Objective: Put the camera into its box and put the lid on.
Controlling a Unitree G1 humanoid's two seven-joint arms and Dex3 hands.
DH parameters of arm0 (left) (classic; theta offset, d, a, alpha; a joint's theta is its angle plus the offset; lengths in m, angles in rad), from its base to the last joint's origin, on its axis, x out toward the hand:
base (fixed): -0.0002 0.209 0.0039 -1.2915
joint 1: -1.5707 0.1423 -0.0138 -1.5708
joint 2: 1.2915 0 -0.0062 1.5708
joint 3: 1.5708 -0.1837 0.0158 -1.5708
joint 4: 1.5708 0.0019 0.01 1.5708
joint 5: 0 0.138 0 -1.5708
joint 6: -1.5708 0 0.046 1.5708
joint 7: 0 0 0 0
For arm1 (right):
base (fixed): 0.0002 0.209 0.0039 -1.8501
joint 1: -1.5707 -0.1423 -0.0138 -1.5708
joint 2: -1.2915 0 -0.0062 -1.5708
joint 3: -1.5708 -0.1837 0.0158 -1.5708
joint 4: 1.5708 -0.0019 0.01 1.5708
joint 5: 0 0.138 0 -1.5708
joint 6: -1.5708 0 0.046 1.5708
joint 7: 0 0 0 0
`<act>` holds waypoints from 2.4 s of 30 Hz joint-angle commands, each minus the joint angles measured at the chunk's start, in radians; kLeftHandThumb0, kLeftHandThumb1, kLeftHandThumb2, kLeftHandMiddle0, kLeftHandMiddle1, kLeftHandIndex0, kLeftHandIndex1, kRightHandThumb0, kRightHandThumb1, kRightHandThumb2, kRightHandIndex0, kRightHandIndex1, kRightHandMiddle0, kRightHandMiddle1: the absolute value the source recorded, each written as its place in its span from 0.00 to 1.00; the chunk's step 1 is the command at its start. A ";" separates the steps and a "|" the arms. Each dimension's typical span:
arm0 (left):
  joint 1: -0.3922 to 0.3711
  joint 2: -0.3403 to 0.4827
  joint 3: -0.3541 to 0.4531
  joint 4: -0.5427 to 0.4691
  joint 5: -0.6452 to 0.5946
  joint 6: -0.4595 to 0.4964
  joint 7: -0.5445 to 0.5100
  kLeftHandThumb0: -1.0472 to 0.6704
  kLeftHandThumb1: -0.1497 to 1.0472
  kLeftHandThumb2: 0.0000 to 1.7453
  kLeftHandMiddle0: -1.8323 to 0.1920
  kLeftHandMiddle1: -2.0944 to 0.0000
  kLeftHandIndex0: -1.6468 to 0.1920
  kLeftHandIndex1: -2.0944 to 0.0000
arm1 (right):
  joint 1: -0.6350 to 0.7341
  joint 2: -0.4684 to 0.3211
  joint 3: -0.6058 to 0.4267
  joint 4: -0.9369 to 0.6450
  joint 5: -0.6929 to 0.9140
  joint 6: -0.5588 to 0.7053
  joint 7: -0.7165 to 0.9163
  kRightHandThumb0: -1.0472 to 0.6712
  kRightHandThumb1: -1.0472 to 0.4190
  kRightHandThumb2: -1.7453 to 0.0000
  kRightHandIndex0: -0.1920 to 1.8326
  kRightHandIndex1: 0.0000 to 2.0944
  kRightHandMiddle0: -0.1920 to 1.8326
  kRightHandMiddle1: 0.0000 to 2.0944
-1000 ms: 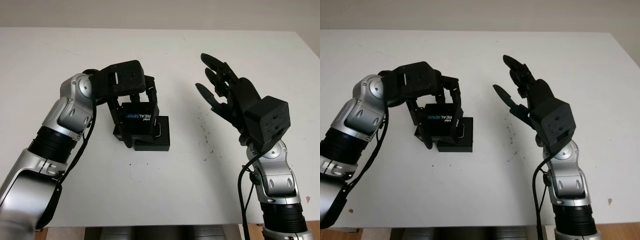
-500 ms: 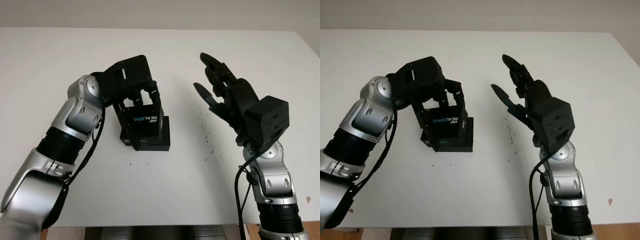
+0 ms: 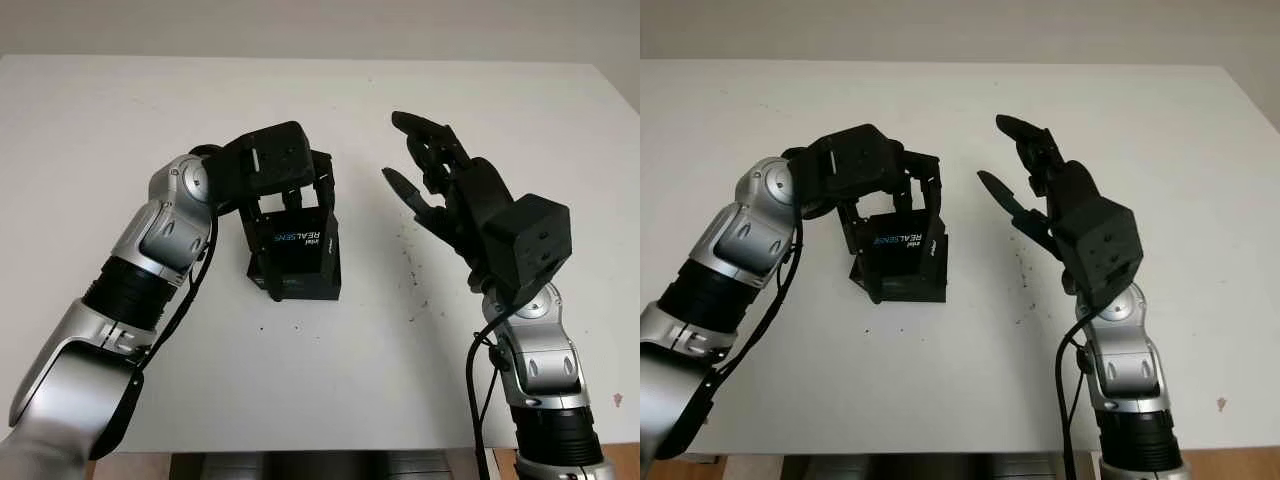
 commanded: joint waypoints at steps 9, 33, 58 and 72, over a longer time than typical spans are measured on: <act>0.011 -0.032 -0.006 -0.004 0.002 0.009 0.024 0.42 1.00 0.10 0.69 0.17 0.69 0.11 | -0.003 0.000 0.002 0.007 -0.003 -0.013 -0.009 0.19 0.00 0.87 0.16 0.02 0.07 0.33; 0.007 -0.048 -0.098 -0.224 0.077 0.306 -0.006 0.30 1.00 0.22 0.92 0.96 1.00 0.75 | 0.004 0.001 0.008 0.030 0.011 -0.056 0.001 0.22 0.00 0.86 0.19 0.04 0.04 0.41; 0.182 -0.084 0.271 -0.254 -0.201 -0.009 0.277 0.25 1.00 0.36 0.99 0.99 1.00 0.99 | 0.026 0.084 0.005 -0.007 -0.003 -0.071 -0.131 0.22 0.00 0.72 0.11 0.01 0.02 0.21; 0.403 -0.190 0.500 -0.109 -0.492 -0.390 0.386 0.19 1.00 0.40 1.00 1.00 1.00 1.00 | 0.047 0.121 0.057 0.001 -0.040 0.042 -0.134 0.15 0.00 0.66 0.00 0.00 0.00 0.00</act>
